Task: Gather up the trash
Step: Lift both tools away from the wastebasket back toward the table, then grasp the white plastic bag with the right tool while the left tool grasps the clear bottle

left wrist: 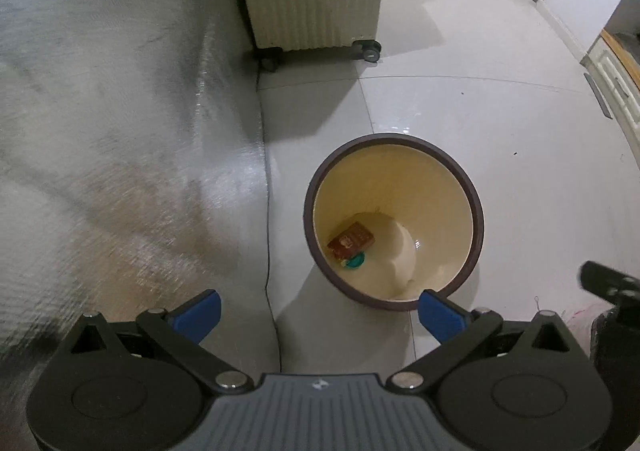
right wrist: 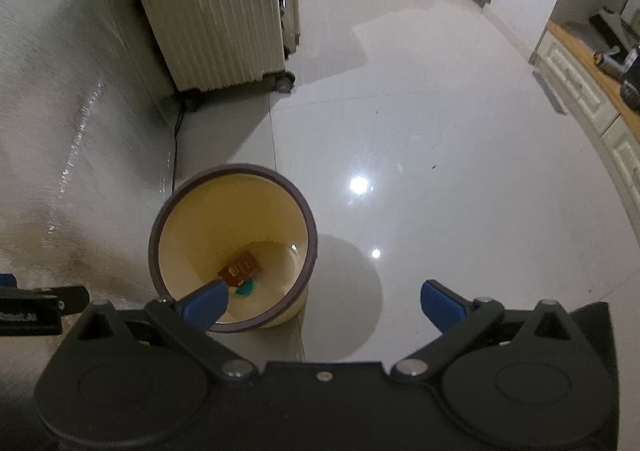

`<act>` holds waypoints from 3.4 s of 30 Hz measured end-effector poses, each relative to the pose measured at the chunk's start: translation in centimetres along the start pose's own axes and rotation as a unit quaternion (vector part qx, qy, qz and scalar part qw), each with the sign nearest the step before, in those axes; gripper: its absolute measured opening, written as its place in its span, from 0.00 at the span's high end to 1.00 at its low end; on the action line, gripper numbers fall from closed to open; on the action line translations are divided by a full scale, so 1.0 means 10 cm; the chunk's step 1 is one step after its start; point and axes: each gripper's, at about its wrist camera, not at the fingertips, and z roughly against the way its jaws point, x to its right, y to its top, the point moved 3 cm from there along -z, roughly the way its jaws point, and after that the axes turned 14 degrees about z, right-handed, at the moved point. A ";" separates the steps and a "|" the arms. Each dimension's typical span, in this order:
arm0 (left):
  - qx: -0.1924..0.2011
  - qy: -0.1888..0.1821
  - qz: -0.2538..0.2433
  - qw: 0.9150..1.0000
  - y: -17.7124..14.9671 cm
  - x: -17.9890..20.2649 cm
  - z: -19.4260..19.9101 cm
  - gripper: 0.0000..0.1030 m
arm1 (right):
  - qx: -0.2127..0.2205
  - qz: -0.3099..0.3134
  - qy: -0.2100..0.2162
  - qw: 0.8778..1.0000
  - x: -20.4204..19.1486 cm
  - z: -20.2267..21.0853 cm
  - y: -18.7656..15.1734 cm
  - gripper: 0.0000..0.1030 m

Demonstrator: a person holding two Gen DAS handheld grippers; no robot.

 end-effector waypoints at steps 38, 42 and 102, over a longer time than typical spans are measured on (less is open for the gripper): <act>0.286 -0.102 0.015 0.953 -0.50 -0.39 3.30 0.00 | 0.242 0.011 -0.039 0.969 0.14 3.08 -0.11 0.00; 0.311 -0.099 0.023 0.945 -0.49 -0.58 3.55 0.00 | 0.273 0.028 -0.032 0.961 -0.02 3.35 -0.01 0.00; 0.354 0.032 0.229 0.906 0.26 -3.89 3.20 0.41 | 0.269 0.205 0.336 0.879 -3.34 2.55 1.80 0.41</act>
